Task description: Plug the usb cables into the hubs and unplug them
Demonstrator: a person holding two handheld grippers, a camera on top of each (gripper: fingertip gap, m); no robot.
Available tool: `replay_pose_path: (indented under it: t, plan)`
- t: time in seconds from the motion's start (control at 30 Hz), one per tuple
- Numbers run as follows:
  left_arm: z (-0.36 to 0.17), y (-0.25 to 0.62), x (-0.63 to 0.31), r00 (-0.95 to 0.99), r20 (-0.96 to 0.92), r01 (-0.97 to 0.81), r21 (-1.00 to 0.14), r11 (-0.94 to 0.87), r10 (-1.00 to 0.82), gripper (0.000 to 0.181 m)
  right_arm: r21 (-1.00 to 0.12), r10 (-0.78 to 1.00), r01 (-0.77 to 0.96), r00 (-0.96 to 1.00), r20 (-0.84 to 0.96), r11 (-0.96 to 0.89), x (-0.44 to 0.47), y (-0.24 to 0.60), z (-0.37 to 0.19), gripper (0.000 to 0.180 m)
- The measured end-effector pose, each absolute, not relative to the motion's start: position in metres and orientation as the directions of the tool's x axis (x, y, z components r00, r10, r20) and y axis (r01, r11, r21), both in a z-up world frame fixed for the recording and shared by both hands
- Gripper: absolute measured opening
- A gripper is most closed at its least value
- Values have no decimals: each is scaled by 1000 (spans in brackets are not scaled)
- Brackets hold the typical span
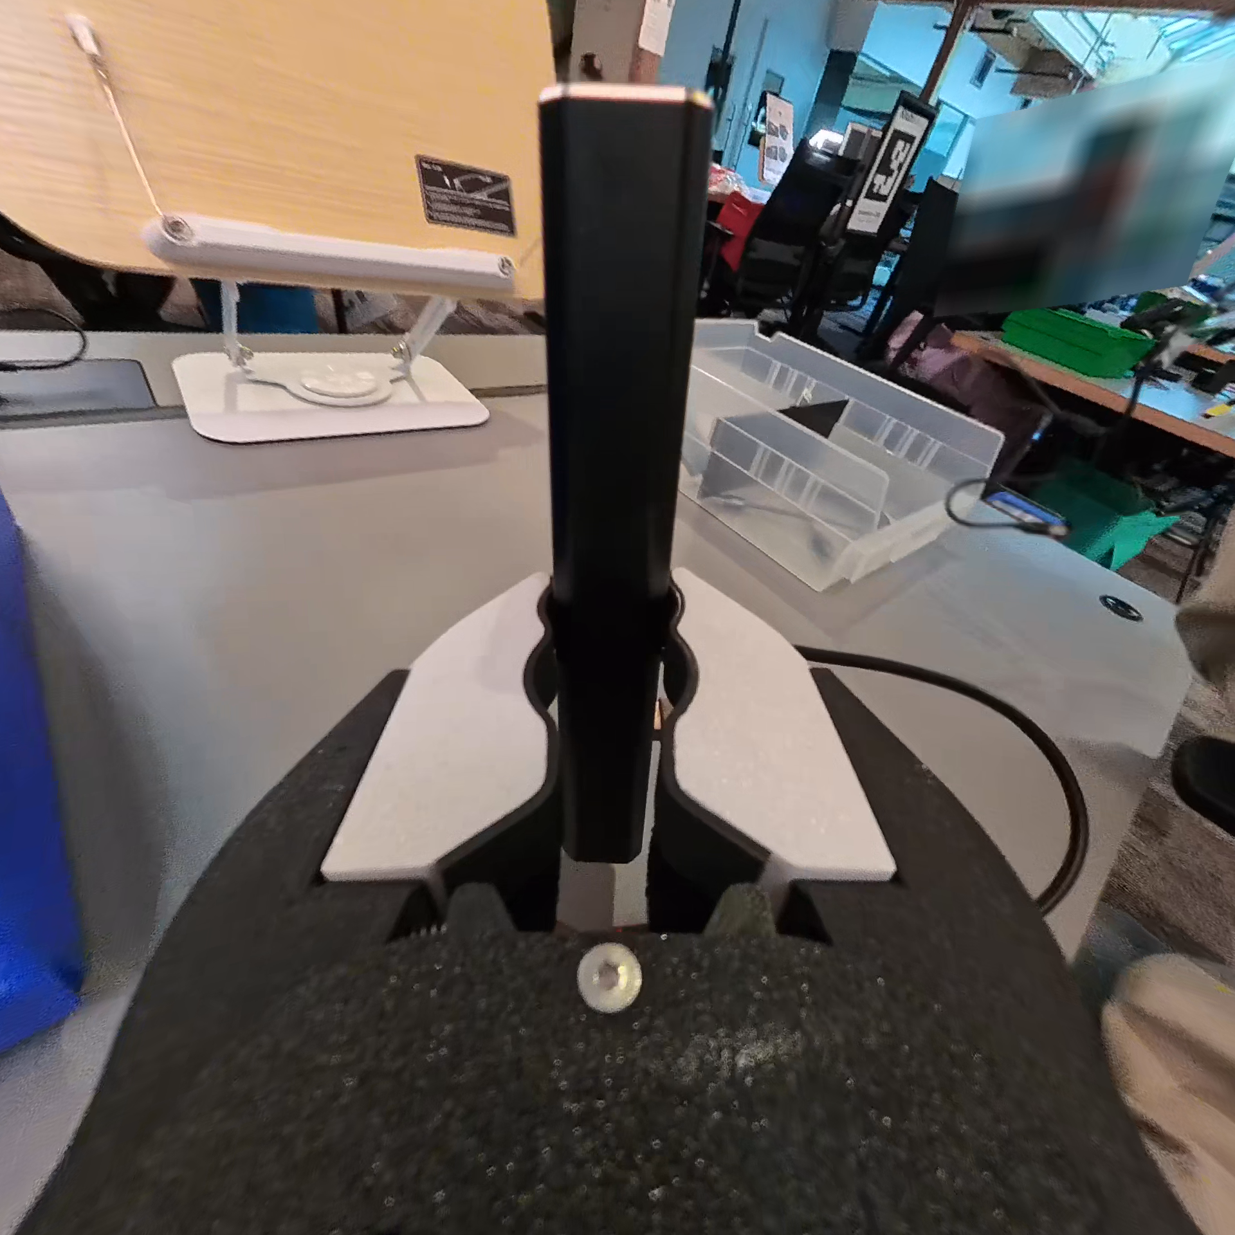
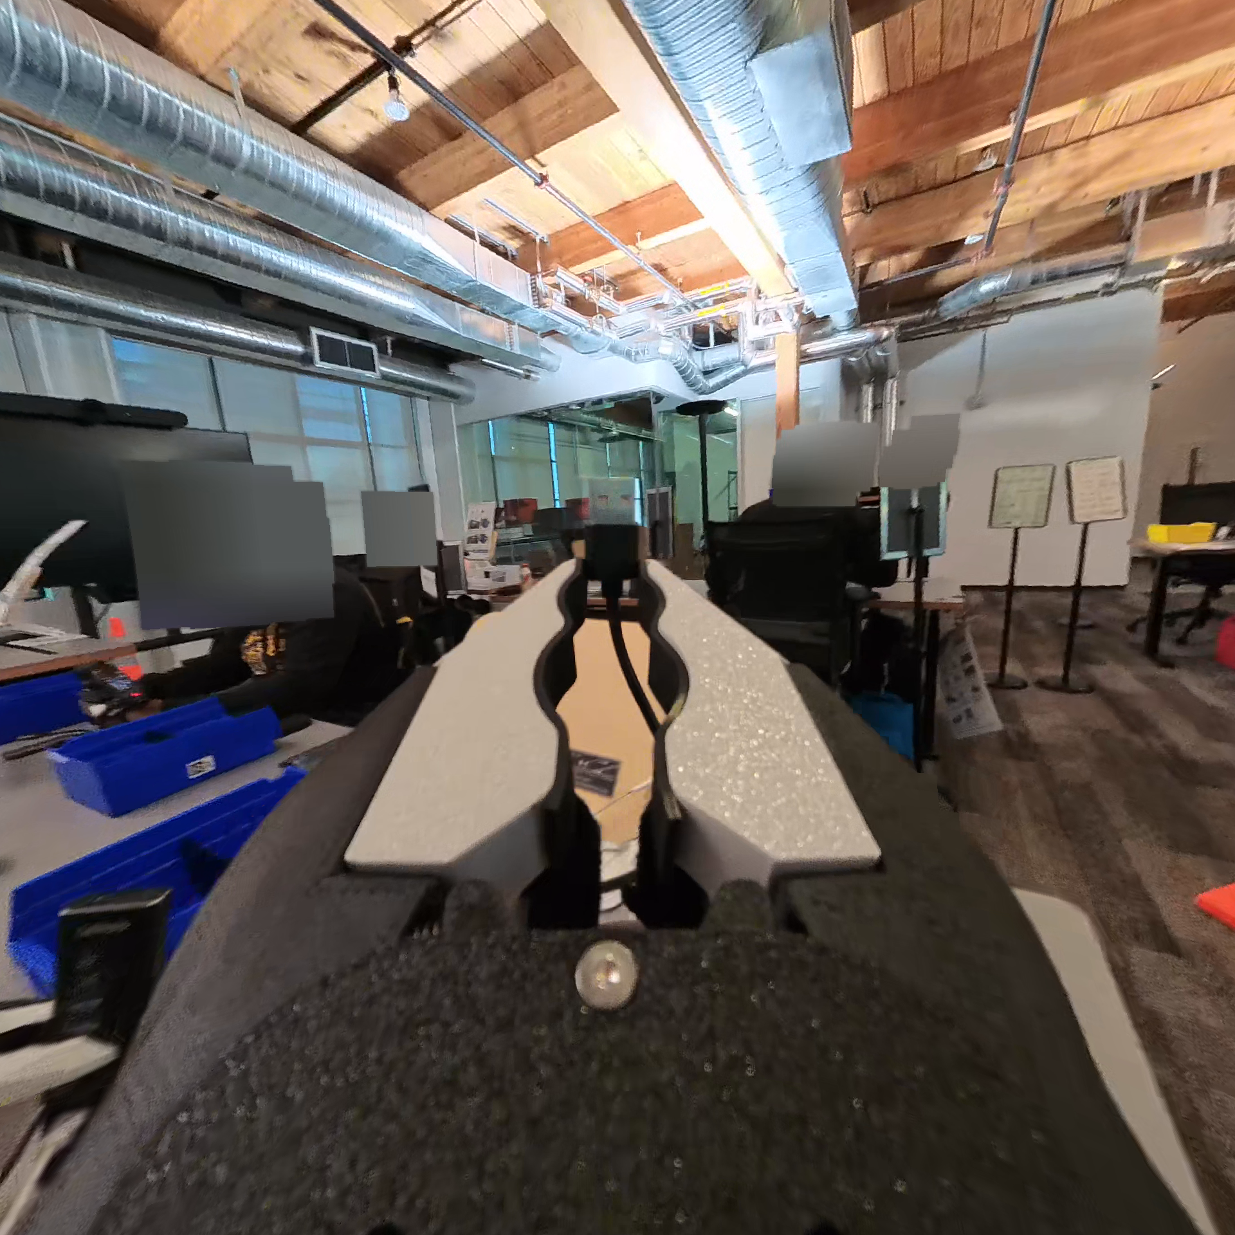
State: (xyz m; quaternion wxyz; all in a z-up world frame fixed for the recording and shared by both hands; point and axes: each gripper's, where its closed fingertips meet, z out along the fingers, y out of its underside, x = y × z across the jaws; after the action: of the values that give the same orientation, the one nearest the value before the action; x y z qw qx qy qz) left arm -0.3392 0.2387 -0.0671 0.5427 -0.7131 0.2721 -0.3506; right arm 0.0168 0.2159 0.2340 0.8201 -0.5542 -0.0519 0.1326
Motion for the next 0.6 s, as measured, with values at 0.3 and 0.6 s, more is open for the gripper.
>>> replay_pose_path:
  t: [0.3,0.6]
  plan:
    - [-73,239,-338,559,247,-5,-954,-301,-792,27,-976,248,-51,969,2,210,27,269,225,14]
    - [-73,239,-339,552,232,-19,-957,-290,-801,27,-989,193,-31,979,-59,-148,27,301,44,14]
